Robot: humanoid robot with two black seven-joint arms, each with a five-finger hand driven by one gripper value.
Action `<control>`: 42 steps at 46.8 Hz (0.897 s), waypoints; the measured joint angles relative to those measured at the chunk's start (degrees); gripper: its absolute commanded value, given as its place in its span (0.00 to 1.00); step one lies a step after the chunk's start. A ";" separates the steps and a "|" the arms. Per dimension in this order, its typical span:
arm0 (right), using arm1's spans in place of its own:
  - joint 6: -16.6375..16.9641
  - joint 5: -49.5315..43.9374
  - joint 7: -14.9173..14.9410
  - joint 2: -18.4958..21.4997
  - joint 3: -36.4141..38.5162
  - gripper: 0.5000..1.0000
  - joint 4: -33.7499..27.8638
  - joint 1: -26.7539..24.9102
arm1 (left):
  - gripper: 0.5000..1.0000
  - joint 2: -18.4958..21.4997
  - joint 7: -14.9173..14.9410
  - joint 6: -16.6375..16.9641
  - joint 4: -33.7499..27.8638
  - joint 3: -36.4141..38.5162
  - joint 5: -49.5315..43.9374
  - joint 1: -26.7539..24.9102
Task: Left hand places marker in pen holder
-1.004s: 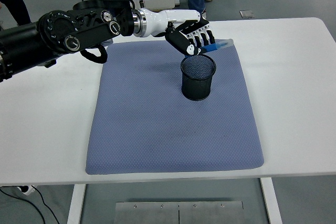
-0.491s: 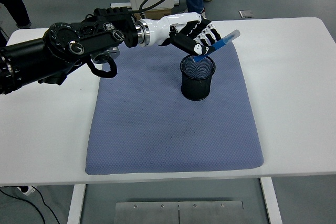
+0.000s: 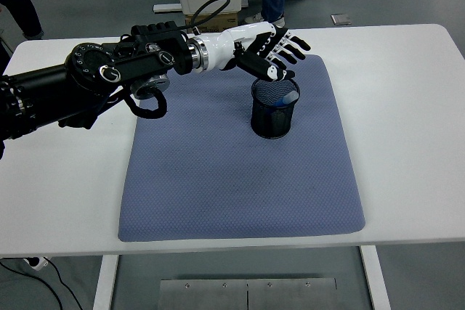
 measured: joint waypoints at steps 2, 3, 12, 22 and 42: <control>0.00 0.00 0.00 0.00 0.00 1.00 0.00 0.00 | 0.68 0.03 0.00 0.00 0.00 0.00 -0.16 0.00; 0.00 0.00 0.00 0.00 0.00 1.00 0.00 0.00 | 0.72 0.08 0.00 0.04 0.00 0.00 -0.18 0.00; 0.00 -0.02 0.01 0.00 0.00 1.00 -0.01 0.00 | 1.00 1.00 -0.17 0.08 0.01 -0.12 -4.32 -0.62; 0.00 -0.02 0.01 0.00 0.00 1.00 -0.02 0.00 | 1.00 5.53 -0.05 -0.18 0.42 -0.29 -6.05 -1.41; 0.00 0.01 0.01 -0.01 0.00 1.00 -0.01 0.01 | 1.00 9.26 -4.68 9.40 3.30 -2.20 -6.33 8.53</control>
